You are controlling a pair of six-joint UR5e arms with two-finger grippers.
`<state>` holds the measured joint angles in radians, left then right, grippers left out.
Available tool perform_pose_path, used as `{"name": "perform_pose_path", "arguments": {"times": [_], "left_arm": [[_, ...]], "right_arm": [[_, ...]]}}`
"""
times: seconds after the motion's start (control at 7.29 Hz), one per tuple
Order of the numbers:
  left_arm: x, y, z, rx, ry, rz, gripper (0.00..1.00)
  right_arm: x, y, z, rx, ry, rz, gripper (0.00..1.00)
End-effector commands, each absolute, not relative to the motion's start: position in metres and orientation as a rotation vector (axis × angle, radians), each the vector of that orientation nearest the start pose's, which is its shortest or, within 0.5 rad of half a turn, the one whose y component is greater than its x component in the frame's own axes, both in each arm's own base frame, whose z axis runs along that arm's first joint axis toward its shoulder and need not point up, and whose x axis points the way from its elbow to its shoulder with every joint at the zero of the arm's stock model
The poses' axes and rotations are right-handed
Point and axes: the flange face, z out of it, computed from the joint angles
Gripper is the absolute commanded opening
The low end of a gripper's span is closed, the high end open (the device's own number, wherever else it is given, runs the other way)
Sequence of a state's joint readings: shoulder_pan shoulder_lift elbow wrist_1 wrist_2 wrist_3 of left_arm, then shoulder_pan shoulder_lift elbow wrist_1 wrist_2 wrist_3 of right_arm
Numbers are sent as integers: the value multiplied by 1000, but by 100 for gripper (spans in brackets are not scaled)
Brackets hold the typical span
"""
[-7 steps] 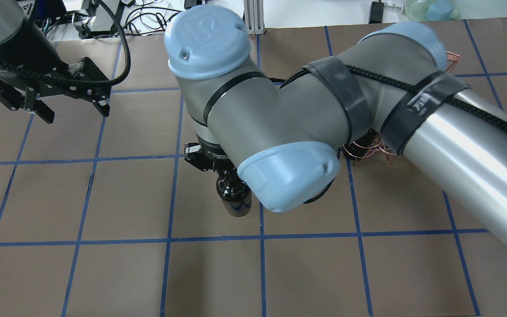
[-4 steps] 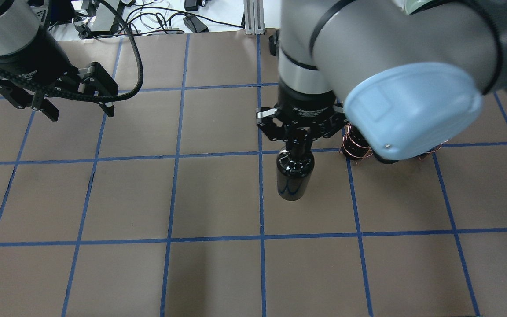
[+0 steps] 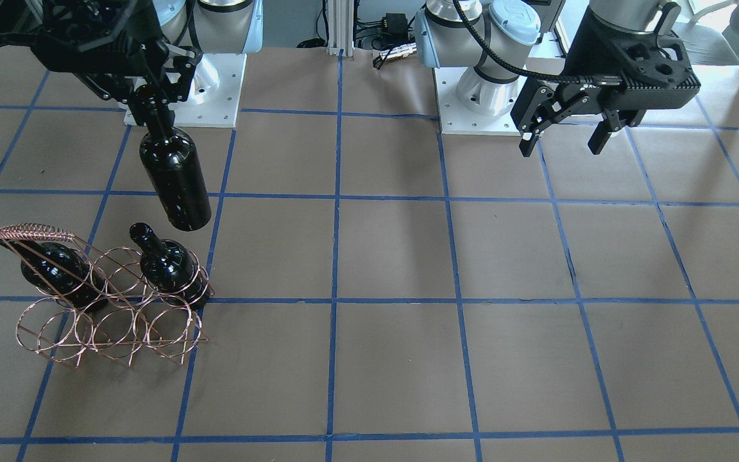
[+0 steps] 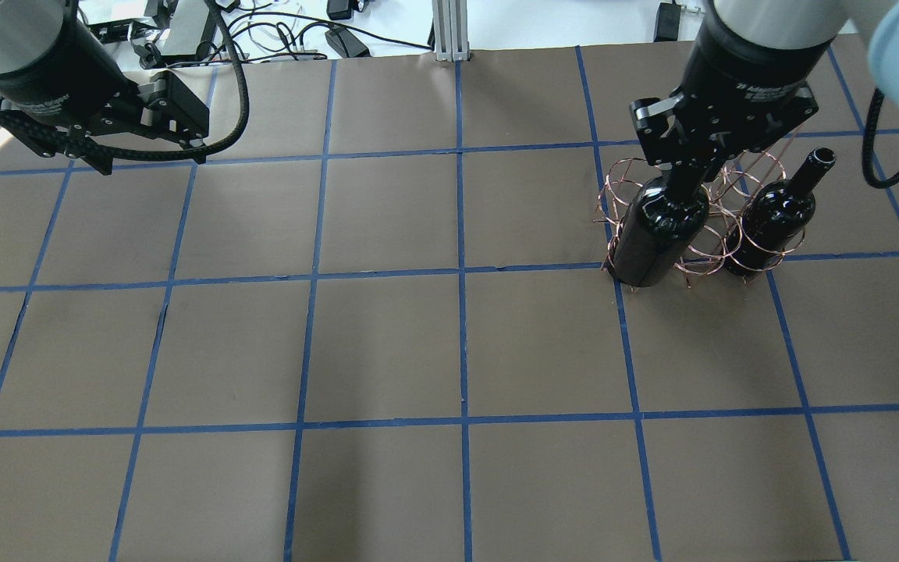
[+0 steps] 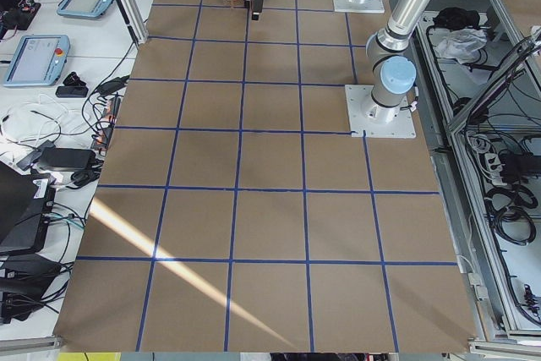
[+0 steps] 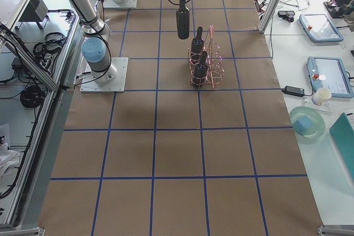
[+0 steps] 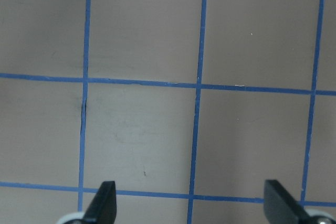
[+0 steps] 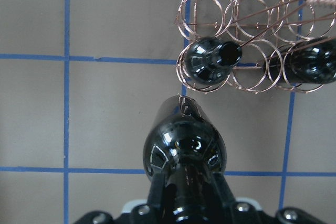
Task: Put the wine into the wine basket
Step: 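Carry the bottle with the right gripper to the copper wine rack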
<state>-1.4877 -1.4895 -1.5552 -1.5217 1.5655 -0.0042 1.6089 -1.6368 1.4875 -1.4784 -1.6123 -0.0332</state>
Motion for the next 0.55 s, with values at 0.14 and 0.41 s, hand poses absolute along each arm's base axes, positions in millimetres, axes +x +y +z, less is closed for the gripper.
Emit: {"name": "perform_pose_path", "arguments": {"times": [0.14, 0.41], "left_arm": [[-94, -480, 542, -141, 3135, -232, 100], [-95, -476, 541, -138, 3135, -227, 100]], "right_arm": [[107, -500, 555, -234, 3164, -97, 4], [82, -505, 552, -353, 3154, -71, 4]]}}
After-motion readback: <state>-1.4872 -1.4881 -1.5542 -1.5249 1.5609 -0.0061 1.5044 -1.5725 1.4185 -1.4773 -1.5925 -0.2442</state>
